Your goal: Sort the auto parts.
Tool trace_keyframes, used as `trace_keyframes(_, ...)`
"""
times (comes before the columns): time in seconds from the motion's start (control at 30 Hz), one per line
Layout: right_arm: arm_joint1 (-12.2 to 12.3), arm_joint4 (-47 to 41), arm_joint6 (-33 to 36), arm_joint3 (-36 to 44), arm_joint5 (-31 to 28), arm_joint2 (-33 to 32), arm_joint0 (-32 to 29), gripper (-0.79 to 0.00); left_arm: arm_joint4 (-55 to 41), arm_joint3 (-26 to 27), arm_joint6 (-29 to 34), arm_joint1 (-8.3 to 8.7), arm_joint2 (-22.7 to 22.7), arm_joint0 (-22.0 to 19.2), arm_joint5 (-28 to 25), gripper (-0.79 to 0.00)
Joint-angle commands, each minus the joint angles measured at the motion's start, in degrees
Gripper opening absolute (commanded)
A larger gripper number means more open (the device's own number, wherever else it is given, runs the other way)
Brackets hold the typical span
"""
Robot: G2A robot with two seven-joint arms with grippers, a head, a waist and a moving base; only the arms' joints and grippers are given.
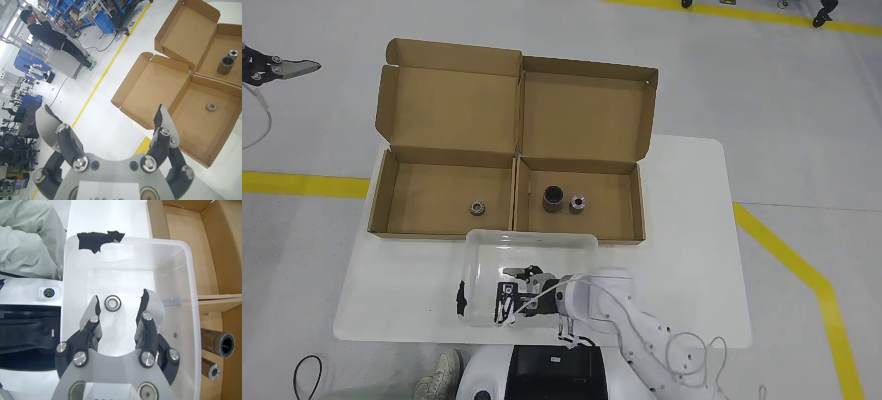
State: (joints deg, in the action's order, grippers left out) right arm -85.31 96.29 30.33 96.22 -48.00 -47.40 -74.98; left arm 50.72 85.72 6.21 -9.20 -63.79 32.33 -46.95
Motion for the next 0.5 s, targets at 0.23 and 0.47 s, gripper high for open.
trace_keyframes(0.23, -0.5, 1.87, 1.26, -4.66, 4.45, 4.06, 2.22, -0.231, 0.0, 0.0, 0.0, 0.0, 0.0, 0.0, 0.0, 0.0)
trace_keyframes(0.47, -0.86, 2.09, 1.35, -7.11, 6.61, 6.12, 3.96, -0.234, 0.0, 0.0, 0.0, 0.0, 0.0, 0.0, 0.0, 0.0)
